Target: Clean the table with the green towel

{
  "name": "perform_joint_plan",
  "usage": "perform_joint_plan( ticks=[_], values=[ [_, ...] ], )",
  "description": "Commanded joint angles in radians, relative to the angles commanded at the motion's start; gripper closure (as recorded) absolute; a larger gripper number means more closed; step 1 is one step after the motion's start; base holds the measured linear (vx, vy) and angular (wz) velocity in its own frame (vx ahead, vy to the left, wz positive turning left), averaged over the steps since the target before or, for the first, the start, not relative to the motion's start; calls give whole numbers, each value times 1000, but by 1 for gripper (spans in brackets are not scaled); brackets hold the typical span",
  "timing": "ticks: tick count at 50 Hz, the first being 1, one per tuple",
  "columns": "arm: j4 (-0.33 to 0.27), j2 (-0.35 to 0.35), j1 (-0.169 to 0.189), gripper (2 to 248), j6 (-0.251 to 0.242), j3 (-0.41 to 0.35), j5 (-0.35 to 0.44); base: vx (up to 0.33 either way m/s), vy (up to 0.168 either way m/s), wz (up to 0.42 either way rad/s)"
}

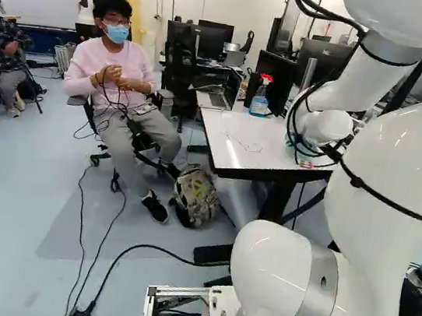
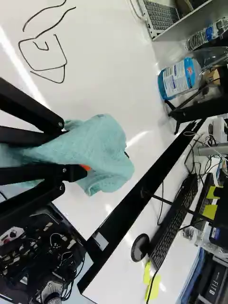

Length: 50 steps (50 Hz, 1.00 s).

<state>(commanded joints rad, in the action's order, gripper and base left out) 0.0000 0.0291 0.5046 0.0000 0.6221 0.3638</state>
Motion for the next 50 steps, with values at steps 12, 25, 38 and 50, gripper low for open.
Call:
perform_joint_plan(
  ticks=[12, 25, 38, 50],
  values=[
    [0, -17, -29, 208, 0, 8, -42, 0, 0, 0],
    [0, -8, -65, 208, 0, 17, -77, 0, 0, 0],
    [0, 4, -101, 208, 0, 29, -89, 0, 0, 0],
    [0, 20, -133, 208, 0, 47, -89, 0, 0, 0]
  ],
)
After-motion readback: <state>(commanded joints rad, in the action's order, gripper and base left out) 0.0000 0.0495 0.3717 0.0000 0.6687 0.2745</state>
